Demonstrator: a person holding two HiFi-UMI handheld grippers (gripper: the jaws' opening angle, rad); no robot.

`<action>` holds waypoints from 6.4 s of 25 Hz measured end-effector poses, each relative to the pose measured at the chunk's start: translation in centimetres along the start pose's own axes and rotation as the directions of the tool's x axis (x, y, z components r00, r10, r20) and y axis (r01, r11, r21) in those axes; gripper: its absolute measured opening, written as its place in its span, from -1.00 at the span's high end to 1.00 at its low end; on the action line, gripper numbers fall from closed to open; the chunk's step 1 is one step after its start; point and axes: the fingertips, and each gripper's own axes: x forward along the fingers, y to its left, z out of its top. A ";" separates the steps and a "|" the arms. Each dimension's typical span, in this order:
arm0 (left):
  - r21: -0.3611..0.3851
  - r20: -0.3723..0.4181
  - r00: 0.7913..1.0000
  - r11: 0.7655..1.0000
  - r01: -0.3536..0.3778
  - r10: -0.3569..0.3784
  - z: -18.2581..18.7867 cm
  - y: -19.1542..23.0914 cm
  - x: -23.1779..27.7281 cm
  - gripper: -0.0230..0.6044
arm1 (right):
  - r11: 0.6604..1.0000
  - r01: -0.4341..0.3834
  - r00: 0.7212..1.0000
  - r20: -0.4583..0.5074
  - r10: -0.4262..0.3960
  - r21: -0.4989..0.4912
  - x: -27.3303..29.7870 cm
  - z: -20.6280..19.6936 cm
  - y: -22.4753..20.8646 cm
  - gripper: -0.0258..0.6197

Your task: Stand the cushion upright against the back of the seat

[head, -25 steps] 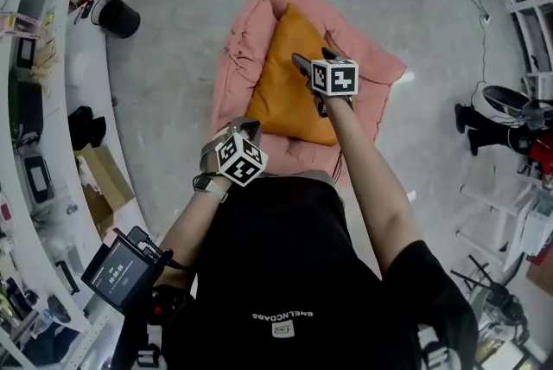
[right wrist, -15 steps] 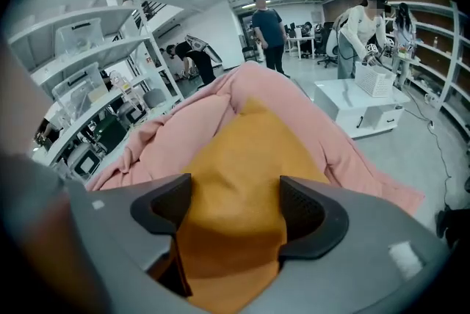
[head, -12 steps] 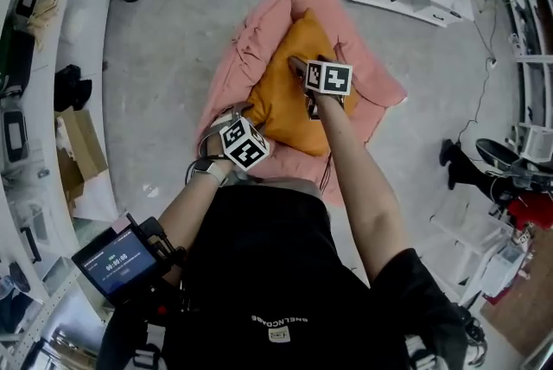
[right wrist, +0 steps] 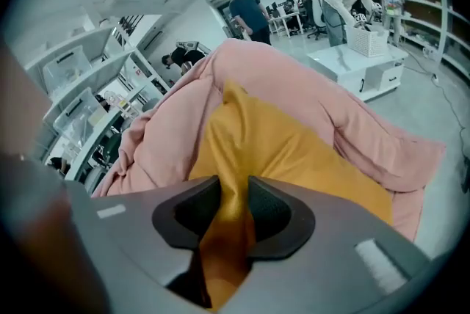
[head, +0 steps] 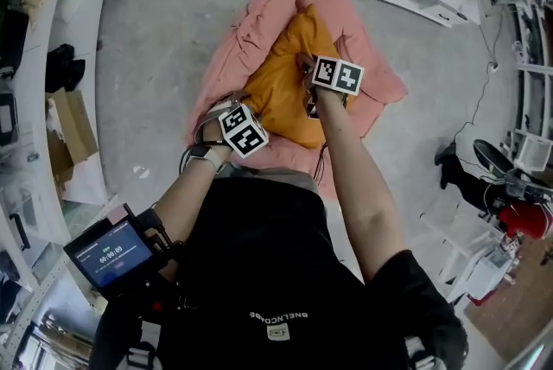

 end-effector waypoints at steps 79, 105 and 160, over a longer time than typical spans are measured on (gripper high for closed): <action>0.003 0.271 0.962 1.000 -0.016 0.015 6.0 0.9 -12.1 0.74 | 0.876 -0.436 0.835 0.456 0.307 0.208 -10.2 5.8 5.0 0.77; -0.011 0.207 0.975 0.997 0.081 -0.077 3.1 0.5 -7.0 0.74 | 0.898 -0.352 0.870 0.446 0.210 0.264 -8.0 2.5 3.0 0.76; 0.388 0.562 0.720 0.898 0.206 -0.407 18.4 -9.9 -25.5 0.88 | 0.988 0.150 0.559 0.827 -0.062 -0.027 -40.9 -5.9 13.0 0.89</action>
